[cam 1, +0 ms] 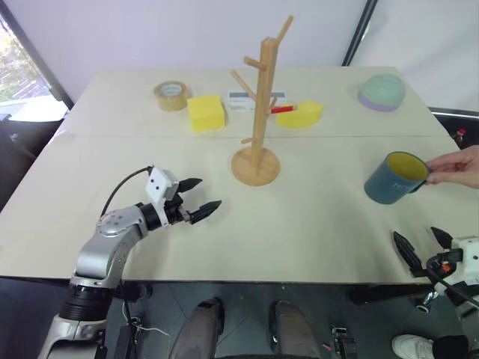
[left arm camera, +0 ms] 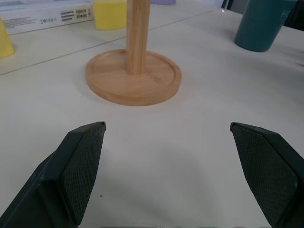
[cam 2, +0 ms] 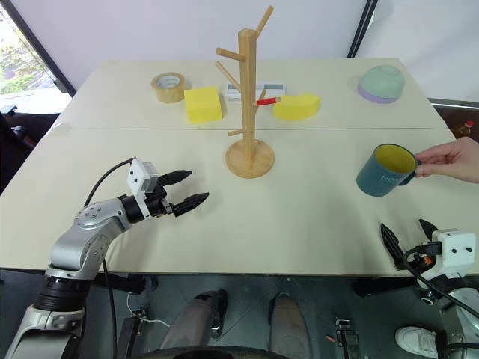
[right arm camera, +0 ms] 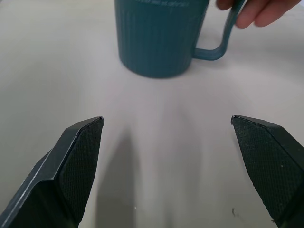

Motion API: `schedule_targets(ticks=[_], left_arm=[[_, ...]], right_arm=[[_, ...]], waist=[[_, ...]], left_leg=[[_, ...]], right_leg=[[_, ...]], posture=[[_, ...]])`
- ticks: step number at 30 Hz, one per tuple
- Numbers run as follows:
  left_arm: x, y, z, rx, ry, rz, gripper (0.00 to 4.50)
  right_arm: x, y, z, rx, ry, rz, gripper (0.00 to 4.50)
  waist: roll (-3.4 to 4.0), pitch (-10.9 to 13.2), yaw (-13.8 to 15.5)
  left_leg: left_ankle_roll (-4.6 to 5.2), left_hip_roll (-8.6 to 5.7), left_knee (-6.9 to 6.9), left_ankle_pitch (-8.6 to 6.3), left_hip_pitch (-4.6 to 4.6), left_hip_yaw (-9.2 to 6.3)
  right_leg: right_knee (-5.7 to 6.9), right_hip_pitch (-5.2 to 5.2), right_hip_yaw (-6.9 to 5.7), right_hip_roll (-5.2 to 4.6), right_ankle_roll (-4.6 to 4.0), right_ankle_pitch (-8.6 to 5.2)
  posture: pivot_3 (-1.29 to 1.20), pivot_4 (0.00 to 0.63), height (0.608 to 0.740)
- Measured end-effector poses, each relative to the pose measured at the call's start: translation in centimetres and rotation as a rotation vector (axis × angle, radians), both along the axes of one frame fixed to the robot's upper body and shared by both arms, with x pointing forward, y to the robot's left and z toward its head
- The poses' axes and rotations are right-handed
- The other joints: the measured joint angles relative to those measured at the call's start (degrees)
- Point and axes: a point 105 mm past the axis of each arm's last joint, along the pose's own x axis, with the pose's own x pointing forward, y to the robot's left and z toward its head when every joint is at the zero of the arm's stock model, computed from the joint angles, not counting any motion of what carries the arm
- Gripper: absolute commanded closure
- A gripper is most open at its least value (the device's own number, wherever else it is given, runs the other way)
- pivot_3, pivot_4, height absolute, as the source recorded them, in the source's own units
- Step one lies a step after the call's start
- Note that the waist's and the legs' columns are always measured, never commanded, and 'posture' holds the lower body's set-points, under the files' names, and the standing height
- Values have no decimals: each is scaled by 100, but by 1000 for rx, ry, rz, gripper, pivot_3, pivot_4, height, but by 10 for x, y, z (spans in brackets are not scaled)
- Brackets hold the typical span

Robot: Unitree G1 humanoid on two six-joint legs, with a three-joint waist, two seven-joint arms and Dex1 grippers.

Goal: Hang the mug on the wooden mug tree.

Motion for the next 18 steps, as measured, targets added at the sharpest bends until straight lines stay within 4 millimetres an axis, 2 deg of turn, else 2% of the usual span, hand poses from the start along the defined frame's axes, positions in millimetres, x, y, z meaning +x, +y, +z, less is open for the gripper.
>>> schedule_targets(ticks=[18], left_arm=[[1, 3, -4, 3, 23, 26, 0]], right_arm=[[7, 1, 4, 6, -8, 4, 35]], waist=[[0, 0, -3]], left_leg=[[1, 0, -2, 0, 0, 0]], right_leg=[[0, -1, 0, 0, -1, 1]], posture=[[0, 150, 740]])
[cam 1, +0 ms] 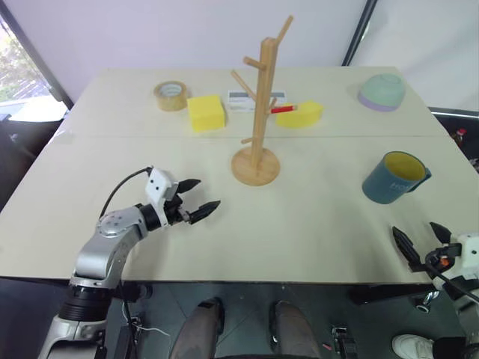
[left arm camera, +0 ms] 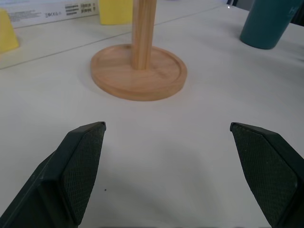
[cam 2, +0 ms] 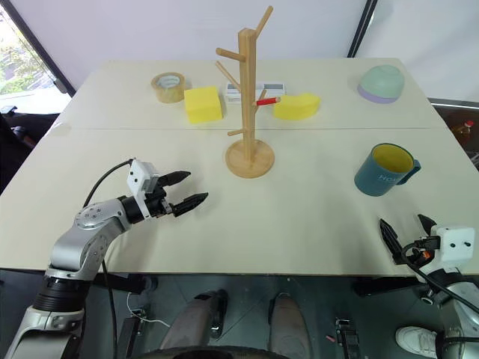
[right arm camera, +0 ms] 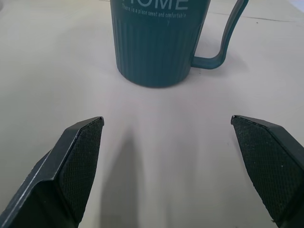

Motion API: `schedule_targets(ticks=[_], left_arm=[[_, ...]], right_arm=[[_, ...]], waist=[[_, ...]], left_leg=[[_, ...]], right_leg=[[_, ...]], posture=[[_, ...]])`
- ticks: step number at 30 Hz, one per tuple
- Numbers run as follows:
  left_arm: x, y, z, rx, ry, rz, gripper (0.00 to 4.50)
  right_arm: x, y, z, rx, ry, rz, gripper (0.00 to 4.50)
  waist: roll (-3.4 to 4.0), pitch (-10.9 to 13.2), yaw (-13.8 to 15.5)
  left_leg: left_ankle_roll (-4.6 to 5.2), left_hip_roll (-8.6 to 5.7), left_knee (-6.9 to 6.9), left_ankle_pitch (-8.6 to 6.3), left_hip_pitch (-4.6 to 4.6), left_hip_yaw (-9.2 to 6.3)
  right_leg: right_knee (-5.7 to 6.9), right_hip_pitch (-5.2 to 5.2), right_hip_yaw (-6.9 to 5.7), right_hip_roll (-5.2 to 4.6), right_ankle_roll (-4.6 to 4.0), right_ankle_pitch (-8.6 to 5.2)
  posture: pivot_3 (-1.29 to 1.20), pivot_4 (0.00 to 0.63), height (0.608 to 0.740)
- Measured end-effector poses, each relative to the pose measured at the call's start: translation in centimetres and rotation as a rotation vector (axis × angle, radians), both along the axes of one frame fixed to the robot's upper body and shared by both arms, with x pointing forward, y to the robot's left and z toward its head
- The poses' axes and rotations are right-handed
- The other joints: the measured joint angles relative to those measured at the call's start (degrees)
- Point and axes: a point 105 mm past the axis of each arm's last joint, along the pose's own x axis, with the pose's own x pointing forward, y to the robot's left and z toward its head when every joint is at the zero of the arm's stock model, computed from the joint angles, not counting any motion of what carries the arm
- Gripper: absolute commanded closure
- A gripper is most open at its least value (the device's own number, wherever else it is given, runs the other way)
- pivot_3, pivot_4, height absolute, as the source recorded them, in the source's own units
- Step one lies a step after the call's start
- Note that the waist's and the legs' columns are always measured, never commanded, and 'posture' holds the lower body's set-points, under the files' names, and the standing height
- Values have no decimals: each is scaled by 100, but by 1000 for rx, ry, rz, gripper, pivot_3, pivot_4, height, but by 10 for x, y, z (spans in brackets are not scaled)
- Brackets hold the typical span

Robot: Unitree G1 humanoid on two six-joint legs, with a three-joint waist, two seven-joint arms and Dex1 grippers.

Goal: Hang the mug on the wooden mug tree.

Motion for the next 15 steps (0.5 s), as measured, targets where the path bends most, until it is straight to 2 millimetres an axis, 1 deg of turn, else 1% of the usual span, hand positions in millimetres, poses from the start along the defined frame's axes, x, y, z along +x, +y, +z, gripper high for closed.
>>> schedule_targets(ticks=[7, 11, 15], left_arm=[[-4, 0, -3, -6, 8, 3, 0], [-8, -6, 4, -39, -9, -38, 0], [-15, -13, 12, -73, -27, -103, 0]], right_arm=[[4, -4, 2, -11, 10, -19, 35], [9, -7, 6, -12, -4, -33, 35], [16, -19, 10, -9, -13, -84, 35]], waist=[[0, 0, 3], [0, 0, 2], [-1, 0, -4]], left_leg=[[0, 0, 1, 0, -1, 2], [0, 0, 1, 0, -1, 2], [1, 0, 1, 0, -1, 4]], right_leg=[[-1, 0, 1, 0, -2, 1], [-1, 0, 1, 0, -1, 1], [-2, 0, 1, 0, -18, 11]], posture=[[0, 150, 740], [0, 150, 740], [0, 150, 740]])
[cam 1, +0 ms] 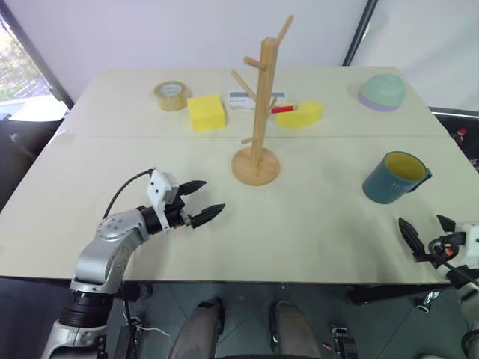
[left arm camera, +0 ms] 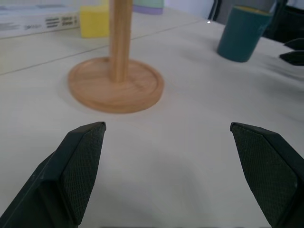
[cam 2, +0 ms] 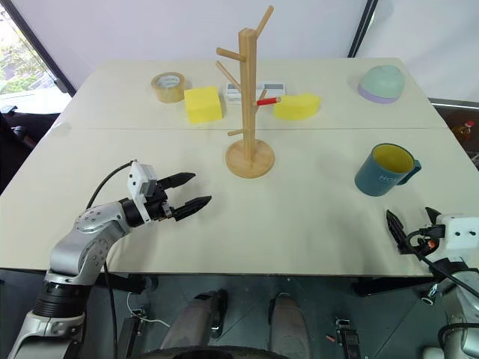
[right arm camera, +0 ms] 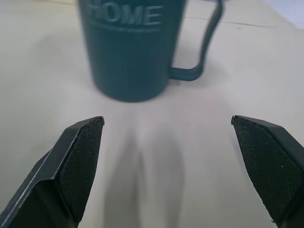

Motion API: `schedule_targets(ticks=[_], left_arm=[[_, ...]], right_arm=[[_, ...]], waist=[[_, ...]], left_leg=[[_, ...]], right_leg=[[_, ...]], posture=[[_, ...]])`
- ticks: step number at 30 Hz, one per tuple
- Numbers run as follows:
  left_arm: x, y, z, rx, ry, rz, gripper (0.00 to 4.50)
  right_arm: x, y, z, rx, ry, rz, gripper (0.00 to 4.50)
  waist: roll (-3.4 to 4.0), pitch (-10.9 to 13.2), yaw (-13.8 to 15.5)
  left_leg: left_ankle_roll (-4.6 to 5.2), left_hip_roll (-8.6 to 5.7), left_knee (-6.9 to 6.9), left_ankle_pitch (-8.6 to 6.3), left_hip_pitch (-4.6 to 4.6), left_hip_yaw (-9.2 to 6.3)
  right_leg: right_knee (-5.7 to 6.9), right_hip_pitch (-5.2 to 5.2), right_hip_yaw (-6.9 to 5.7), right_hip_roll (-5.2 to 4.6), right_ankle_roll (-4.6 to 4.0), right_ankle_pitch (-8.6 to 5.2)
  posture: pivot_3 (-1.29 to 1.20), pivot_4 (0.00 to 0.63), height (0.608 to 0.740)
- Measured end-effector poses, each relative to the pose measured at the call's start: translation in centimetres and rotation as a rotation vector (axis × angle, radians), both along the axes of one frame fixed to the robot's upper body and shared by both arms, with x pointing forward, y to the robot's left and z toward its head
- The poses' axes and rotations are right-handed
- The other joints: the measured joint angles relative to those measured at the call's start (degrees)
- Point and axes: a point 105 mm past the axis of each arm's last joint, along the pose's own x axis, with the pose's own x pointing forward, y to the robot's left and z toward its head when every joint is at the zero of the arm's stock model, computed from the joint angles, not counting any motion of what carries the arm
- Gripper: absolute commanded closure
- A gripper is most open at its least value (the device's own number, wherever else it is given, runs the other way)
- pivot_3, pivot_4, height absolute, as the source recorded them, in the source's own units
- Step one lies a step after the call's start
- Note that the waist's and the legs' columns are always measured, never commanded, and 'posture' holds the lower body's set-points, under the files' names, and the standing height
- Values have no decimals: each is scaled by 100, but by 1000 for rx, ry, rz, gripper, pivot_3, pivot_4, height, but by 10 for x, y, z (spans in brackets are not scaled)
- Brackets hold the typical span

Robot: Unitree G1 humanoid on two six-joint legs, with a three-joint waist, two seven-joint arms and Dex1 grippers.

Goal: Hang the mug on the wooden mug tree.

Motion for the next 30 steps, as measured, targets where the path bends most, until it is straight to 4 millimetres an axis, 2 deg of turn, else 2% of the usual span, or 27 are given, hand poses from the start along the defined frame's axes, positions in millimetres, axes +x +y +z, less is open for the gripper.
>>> schedule_targets(ticks=[4, 9, 13, 18, 30], left_arm=[[-16, -19, 15, -34, -32, -124, 0], [-33, -47, 20, -15, -36, -267, 0], [-41, -59, 26, -2, -53, -335, 0], [-49, -72, 29, 11, -70, -400, 0], [-49, -69, 25, 30, -54, -390, 0]], right_arm=[[13, -16, 3, 5, -13, -69, 35], [34, -41, 6, -42, 5, -163, 35], [49, -48, 4, -42, 8, -179, 35], [66, -45, 6, -26, -12, -143, 35], [80, -33, 7, -1, -27, -37, 35]], waist=[[1, -1, 2], [2, 0, -3], [2, 0, -22], [1, 0, -41], [1, 1, -97]], left_leg=[[1, 0, 1, 1, 1, 29], [4, -1, 5, 2, 4, 39], [7, -1, 4, 1, 11, 43], [9, -2, 4, 1, 12, 45], [9, -2, 5, 1, 19, 46]], right_leg=[[-1, 1, 4, 0, -1, 0], [0, 3, 9, 1, -2, 2], [1, 8, 9, 3, -1, 2], [2, 9, 10, 4, 4, 5], [2, 15, 14, 5, 6, 6]], posture=[[0, 150, 740], [0, 150, 740], [0, 150, 740], [0, 150, 740], [0, 150, 740]])
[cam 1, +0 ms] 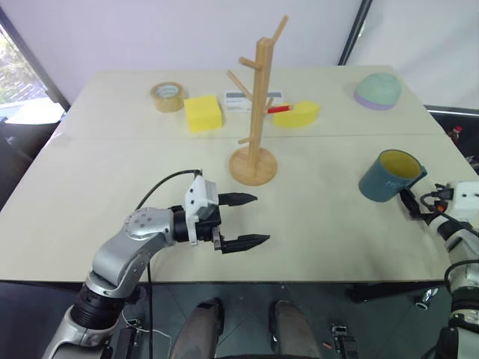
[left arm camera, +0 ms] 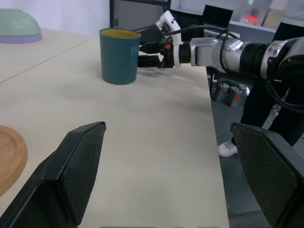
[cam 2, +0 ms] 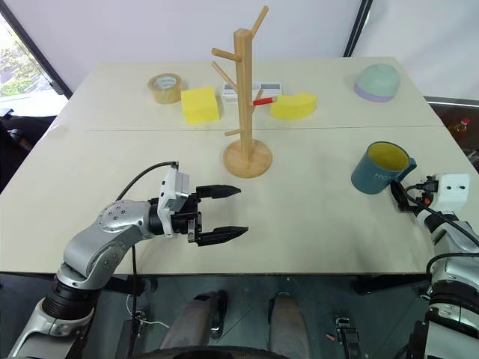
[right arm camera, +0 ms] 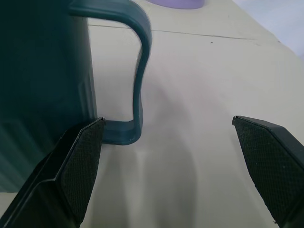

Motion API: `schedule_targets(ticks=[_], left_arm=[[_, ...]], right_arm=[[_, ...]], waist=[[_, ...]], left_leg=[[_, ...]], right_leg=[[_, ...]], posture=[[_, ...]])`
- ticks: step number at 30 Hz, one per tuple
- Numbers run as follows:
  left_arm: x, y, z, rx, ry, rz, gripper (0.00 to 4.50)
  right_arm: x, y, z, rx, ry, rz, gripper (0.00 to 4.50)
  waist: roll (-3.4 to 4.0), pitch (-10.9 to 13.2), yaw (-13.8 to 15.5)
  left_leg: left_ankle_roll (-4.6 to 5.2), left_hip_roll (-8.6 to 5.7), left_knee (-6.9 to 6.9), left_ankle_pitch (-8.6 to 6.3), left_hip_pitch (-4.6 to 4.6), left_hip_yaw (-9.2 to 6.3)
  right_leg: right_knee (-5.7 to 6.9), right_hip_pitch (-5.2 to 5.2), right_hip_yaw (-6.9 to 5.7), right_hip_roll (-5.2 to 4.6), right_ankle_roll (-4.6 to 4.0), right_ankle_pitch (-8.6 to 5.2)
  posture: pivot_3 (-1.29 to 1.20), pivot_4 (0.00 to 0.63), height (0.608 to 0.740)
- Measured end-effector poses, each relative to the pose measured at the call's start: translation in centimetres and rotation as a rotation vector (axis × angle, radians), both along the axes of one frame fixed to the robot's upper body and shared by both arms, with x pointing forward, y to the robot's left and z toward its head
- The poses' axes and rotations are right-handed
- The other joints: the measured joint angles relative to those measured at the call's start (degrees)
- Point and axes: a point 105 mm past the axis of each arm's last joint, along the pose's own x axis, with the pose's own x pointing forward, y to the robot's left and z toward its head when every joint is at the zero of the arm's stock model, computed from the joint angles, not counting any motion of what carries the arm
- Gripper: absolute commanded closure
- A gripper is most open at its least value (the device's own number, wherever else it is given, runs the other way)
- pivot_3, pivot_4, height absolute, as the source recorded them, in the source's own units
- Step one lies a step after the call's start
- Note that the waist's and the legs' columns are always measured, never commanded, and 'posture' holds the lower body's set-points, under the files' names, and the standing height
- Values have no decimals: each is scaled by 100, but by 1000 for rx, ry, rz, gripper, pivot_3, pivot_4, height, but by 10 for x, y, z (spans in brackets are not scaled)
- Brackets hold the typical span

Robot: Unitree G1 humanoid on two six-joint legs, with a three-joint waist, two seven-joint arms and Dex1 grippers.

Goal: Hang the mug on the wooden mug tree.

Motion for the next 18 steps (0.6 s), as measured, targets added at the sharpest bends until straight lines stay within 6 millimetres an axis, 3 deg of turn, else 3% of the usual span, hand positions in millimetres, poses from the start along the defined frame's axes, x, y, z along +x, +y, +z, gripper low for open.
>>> schedule_targets(ticks=[9, 12, 18], left_arm=[[0, 1, 0, 3, 1, 0, 0], [0, 1, 0, 4, 1, 1, 0], [1, 2, 0, 7, 0, 6, 0]], right_arm=[[13, 4, 7, 21, -27, 52, 35], [18, 8, 11, 27, -37, 78, 867], [22, 16, 12, 39, -37, 138, 4063]], waist=[[-1, 1, -49], [-1, 1, -47], [-2, 1, -42]], left_leg=[[0, 0, -1, 0, 7, 1], [0, 0, 0, 0, 9, 2], [0, 0, -1, 0, 12, 1]], right_leg=[[2, 3, 1, 2, 1, 1], [2, 7, 1, 1, 1, 1], [1, 10, 2, 1, 2, 1]], posture=[[0, 150, 740], [0, 150, 740], [0, 150, 740]])
